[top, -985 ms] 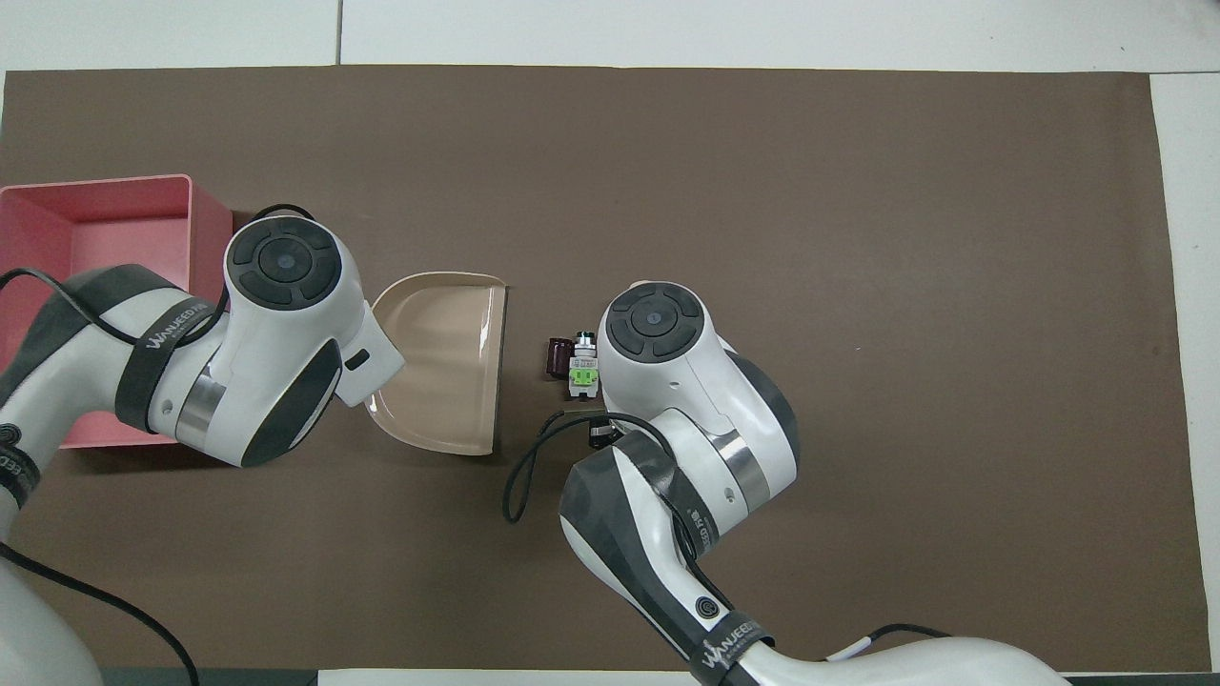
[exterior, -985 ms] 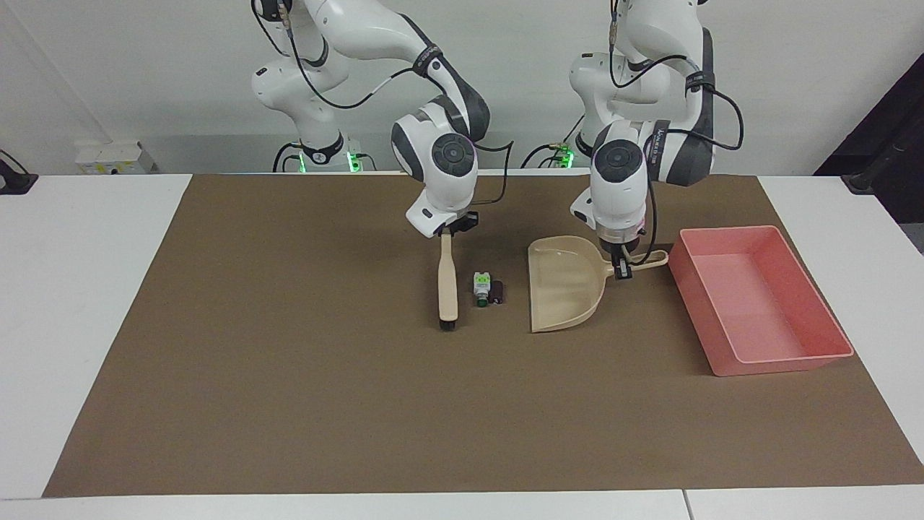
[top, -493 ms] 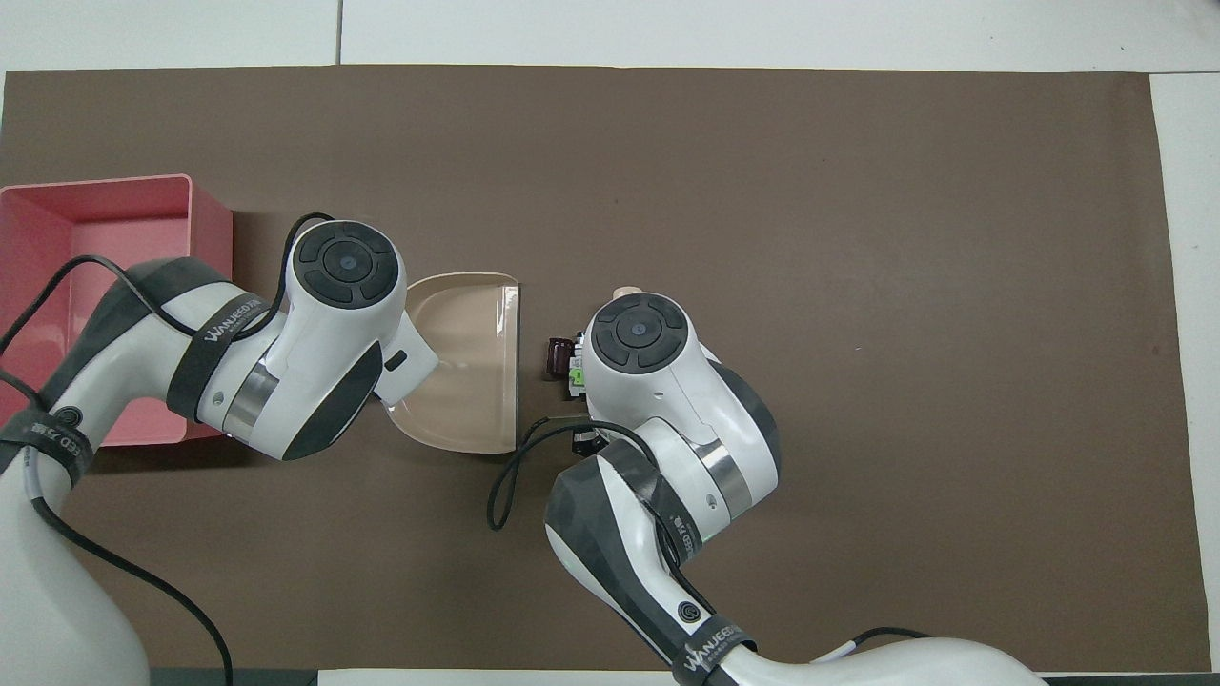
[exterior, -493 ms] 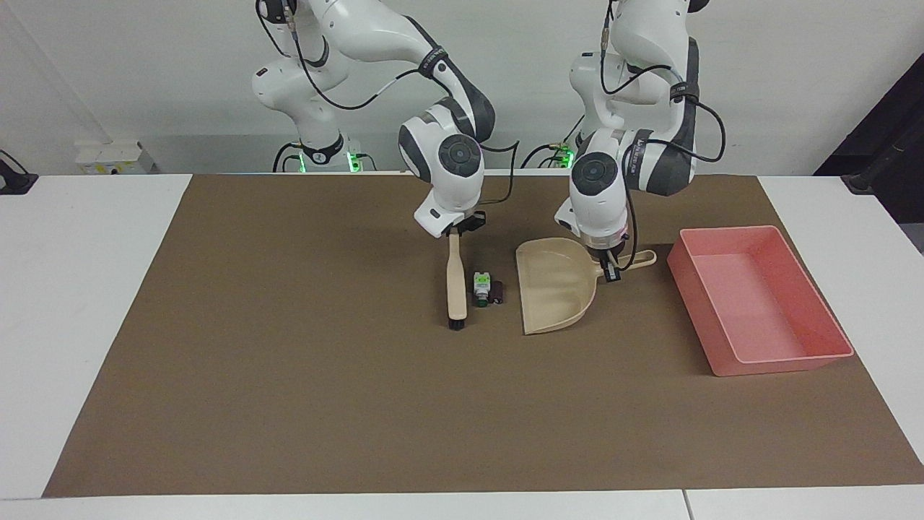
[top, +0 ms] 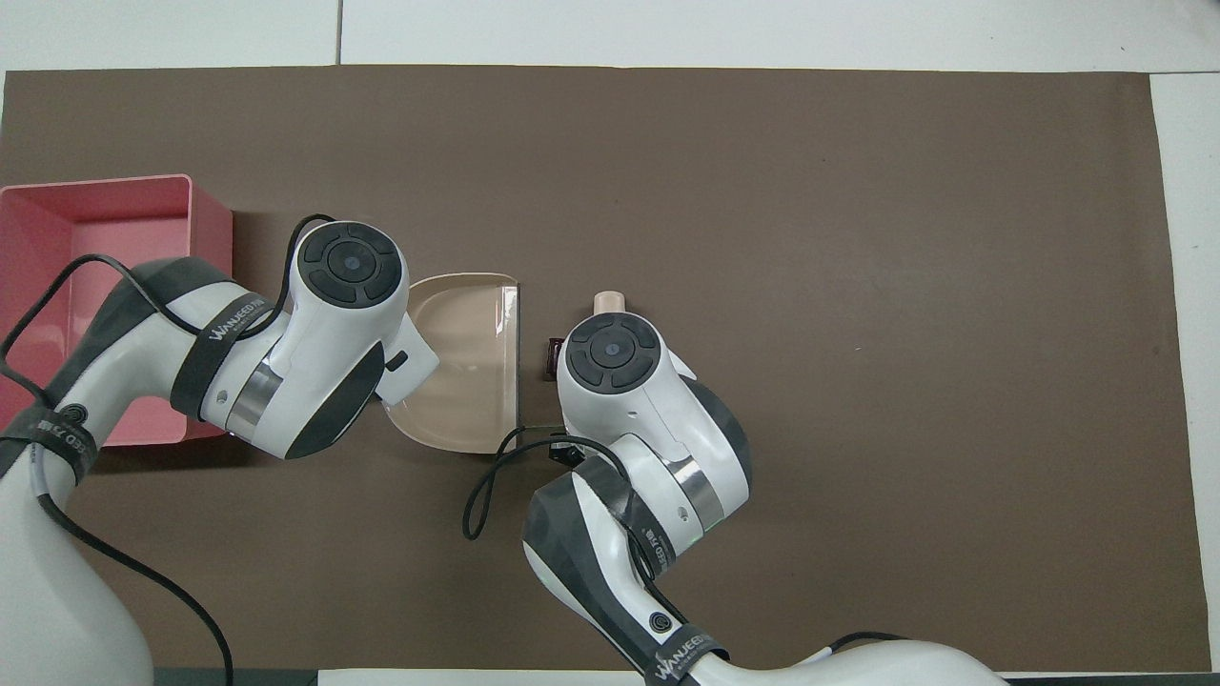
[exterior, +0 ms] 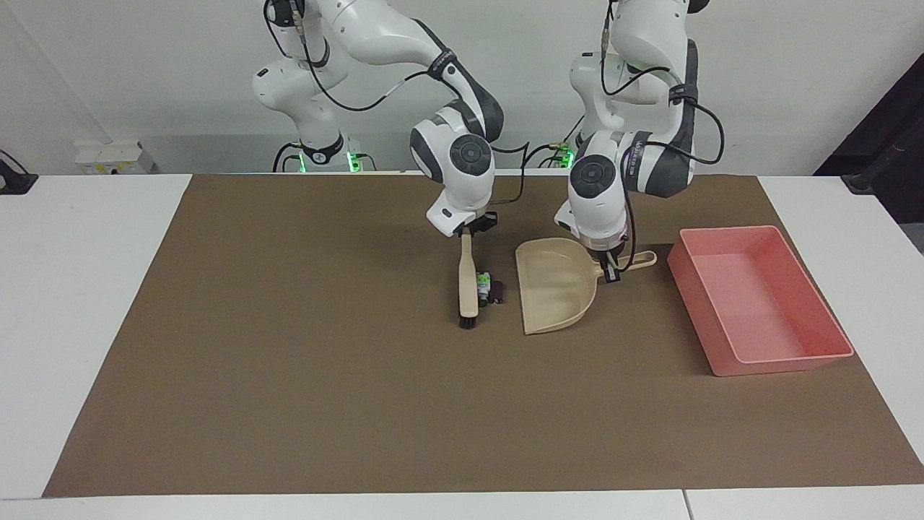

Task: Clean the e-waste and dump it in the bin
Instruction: 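Sweep the electronic parts into the dustpan with the brush in the right gripper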

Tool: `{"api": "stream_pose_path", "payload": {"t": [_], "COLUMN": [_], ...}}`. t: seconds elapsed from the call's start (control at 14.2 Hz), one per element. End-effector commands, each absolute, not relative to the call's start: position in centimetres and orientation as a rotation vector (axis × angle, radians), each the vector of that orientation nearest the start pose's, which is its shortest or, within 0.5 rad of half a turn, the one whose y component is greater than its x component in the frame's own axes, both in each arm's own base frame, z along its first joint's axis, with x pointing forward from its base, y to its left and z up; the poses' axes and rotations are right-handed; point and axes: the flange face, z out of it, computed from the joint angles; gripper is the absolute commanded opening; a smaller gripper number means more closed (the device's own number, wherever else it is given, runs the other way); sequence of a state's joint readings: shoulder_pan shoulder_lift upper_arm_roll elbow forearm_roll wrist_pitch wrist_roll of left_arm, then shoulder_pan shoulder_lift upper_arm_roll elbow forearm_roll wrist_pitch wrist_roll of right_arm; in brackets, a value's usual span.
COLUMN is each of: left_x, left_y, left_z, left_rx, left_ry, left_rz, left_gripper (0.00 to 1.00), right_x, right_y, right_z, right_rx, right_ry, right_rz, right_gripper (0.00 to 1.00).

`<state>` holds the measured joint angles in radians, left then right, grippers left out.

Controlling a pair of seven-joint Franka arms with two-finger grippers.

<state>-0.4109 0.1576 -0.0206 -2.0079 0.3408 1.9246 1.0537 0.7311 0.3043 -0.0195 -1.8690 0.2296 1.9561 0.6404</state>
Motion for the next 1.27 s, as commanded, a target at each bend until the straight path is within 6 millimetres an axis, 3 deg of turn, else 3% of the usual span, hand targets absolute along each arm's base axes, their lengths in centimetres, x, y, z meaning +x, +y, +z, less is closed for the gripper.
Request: {"api": "stream_pose_path", "payload": {"t": [0.0, 0.28, 0.42, 0.56, 0.99, 1.2], "left_x": [51.3, 50.9, 50.5, 50.3, 50.5, 50.5], "left_y": [-21.2, -21.1, -22.6, -22.8, -22.4, -22.2], "left_z": [36.2, 35.9, 36.2, 36.1, 36.1, 36.0], "left_rx": [-1.955, -1.953, -1.922, -1.915, -1.916, -1.914], "left_ry": [2.097, 2.101, 2.122, 2.128, 2.129, 2.136], "left_rz": [0.5, 0.509, 0.499, 0.491, 0.491, 0.494], "left_gripper": [0.0, 0.0, 0.0, 0.0, 0.0, 0.0], "right_x": [44.4, 44.1, 44.4, 44.5, 45.1, 45.8], "right_y": [41.7, 42.8, 44.0, 44.8, 49.5, 50.6], "right_z": [33.2, 33.1, 32.5, 32.8, 33.2, 33.9], "right_rx": [-3.054, -3.028, -3.01, -3.003, -2.947, -2.929], "right_ry": [0.096, 0.119, 0.133, 0.129, 0.192, 0.23], "right_rz": [0.473, 0.434, 0.431, 0.411, 0.399, 0.391], "right_gripper": [0.0, 0.0, 0.0, 0.0, 0.0, 0.0]}}
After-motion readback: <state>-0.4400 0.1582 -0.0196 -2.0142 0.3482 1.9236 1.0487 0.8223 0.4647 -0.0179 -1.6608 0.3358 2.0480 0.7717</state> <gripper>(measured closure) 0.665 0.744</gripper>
